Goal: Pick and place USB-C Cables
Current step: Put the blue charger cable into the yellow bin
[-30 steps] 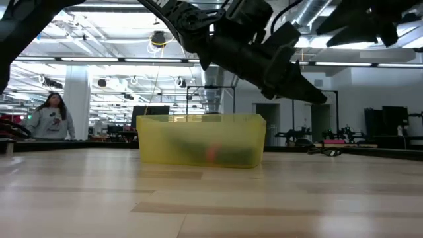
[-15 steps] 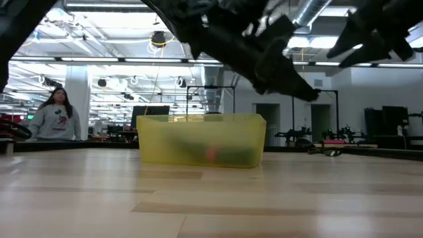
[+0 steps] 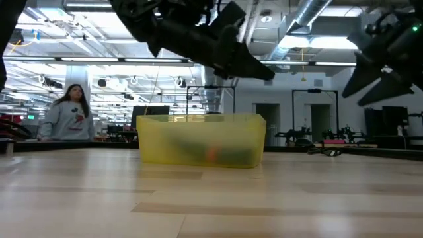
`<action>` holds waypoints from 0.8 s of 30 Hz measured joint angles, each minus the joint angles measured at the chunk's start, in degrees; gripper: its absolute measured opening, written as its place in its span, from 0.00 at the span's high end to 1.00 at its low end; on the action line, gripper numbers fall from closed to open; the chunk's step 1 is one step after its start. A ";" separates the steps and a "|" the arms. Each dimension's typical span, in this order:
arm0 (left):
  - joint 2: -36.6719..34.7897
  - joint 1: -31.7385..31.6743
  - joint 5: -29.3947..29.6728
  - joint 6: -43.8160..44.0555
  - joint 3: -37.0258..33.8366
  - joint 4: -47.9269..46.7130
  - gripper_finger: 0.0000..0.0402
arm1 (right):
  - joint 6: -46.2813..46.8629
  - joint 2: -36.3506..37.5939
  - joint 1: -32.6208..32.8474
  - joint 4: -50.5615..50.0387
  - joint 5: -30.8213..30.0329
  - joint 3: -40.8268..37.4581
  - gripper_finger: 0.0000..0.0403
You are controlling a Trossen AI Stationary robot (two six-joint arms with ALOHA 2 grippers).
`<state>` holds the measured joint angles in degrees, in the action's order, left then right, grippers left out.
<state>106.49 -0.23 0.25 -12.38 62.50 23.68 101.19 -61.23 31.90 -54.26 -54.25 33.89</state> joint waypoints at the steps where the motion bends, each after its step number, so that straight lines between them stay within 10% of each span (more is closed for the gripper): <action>1: -0.47 0.00 0.27 -0.04 -0.66 0.41 0.69 | 0.62 -0.01 -0.22 0.53 1.16 -0.51 0.39; 24: -1.10 0.02 1.35 -1.89 -2.03 -0.57 0.69 | -7.09 -12.11 -13.39 24.81 12.03 -6.69 0.39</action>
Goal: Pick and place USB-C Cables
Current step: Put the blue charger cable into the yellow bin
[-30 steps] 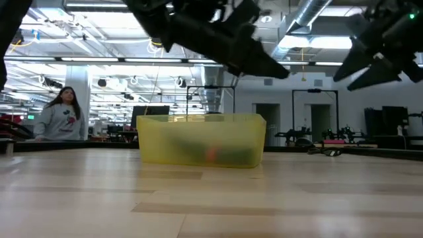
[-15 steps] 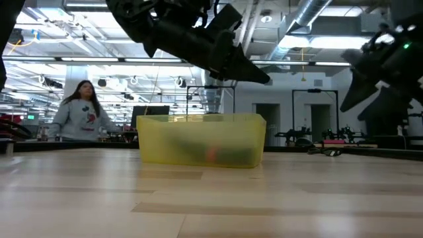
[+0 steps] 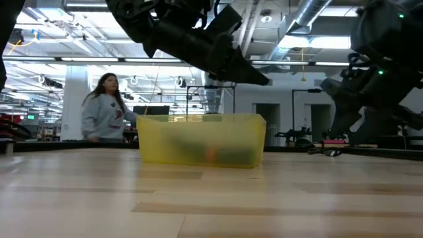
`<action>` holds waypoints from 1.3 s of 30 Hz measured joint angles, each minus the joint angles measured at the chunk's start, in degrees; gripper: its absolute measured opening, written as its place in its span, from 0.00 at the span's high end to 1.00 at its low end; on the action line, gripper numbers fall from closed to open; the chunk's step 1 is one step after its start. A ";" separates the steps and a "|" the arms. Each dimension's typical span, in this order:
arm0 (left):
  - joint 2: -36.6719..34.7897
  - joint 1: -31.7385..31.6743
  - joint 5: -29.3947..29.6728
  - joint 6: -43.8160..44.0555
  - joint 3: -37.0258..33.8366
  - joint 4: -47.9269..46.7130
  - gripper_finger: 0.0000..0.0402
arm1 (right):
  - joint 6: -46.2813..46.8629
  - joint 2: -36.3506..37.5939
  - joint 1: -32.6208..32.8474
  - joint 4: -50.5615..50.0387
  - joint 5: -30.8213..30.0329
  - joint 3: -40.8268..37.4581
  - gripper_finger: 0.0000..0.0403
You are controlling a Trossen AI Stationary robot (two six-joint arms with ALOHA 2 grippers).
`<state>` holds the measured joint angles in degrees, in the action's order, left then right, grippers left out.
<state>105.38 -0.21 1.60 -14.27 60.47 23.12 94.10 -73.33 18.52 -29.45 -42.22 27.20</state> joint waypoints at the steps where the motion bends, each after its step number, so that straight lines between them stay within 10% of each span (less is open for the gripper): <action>1: 0.00 0.00 -0.41 -0.10 0.00 -0.34 0.69 | -0.65 -0.63 -0.08 0.16 1.39 0.54 0.39; 25: 0.02 0.04 -2.03 -0.56 -0.02 -3.13 0.69 | -9.72 -5.95 3.09 -0.19 23.79 10.77 0.39; 39: 0.04 0.22 -2.88 -0.47 -0.04 -3.11 0.69 | 9.25 -11.31 16.45 -1.63 30.59 11.23 0.39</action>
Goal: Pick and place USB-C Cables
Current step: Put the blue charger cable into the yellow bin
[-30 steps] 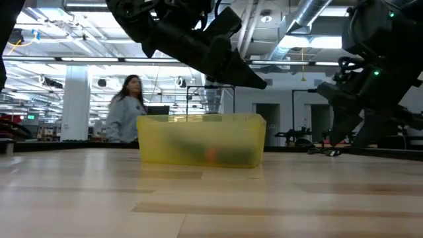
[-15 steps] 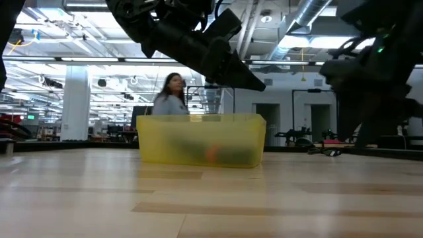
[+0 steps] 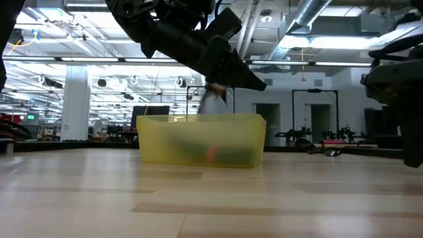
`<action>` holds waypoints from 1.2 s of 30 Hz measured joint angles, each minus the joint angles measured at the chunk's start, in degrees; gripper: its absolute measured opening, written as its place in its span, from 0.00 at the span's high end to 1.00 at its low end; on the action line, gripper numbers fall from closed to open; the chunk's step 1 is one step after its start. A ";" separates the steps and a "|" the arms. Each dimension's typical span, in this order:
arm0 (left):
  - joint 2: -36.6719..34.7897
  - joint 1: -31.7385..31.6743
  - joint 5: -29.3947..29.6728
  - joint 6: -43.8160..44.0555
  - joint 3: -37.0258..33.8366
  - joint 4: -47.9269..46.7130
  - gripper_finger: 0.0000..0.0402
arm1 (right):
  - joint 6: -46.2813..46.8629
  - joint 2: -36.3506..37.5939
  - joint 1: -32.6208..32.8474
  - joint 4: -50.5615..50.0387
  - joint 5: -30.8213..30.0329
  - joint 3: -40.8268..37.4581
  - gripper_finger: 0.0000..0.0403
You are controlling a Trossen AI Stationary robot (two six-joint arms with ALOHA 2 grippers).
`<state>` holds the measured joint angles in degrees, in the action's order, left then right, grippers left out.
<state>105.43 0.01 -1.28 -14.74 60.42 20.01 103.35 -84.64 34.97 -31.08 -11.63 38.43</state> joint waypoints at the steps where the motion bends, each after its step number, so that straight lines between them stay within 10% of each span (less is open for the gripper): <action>1: 0.00 0.00 0.00 0.21 0.00 0.00 0.69 | 0.70 -0.43 0.47 -0.01 0.02 0.11 0.39; 14: 0.00 0.09 -0.14 1.56 0.00 -0.09 0.69 | 2.67 -3.54 2.13 -1.24 -0.22 0.35 0.41; 27: 0.00 0.72 0.08 0.13 0.00 -1.23 0.69 | 0.77 -0.95 3.92 -3.39 8.35 3.84 0.63; 36: 0.00 0.74 0.10 0.14 0.00 -1.31 0.69 | 2.57 0.13 5.19 -2.82 11.70 4.07 0.48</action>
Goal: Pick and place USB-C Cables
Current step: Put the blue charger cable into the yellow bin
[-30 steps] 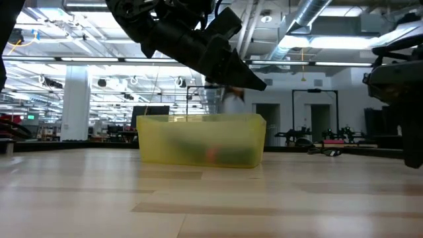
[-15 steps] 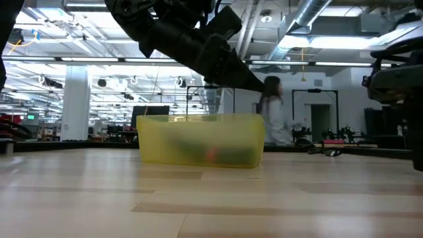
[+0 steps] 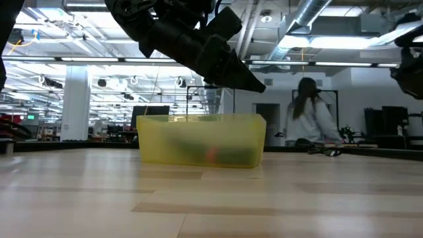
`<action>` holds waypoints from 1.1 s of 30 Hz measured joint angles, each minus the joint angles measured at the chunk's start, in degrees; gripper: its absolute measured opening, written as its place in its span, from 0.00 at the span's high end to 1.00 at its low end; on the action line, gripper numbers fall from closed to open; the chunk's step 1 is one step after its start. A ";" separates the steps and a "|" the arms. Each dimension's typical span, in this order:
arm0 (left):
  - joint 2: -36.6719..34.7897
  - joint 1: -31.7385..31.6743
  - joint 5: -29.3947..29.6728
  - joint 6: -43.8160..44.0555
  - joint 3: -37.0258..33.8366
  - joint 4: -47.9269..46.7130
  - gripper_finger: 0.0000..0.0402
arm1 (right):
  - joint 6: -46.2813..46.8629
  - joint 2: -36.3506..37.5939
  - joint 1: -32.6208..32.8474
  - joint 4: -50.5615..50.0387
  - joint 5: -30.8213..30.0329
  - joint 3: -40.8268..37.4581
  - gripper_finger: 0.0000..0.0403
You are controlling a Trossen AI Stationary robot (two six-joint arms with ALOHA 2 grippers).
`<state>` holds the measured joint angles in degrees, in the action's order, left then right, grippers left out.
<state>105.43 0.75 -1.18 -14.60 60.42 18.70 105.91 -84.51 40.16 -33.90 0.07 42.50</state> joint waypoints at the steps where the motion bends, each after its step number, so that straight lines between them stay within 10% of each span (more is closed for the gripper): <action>1: 0.00 0.00 0.00 0.01 0.00 -0.03 0.69 | 0.99 0.00 0.32 0.69 1.40 0.00 0.45; 7: 0.00 -0.02 0.01 -0.03 0.00 -0.10 0.69 | 11.58 0.04 5.19 5.49 11.05 0.09 0.32; 15: 0.00 -0.02 0.04 -0.67 0.00 -0.04 0.69 | 23.24 -3.03 11.79 7.88 9.58 0.09 0.31; 33: 0.00 -0.02 0.10 -0.54 0.00 -0.20 0.69 | 14.04 -9.46 6.13 11.28 11.72 0.43 0.35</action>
<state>105.43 0.73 -1.08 -15.14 60.42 18.50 119.95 -93.97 46.29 -22.62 11.79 42.93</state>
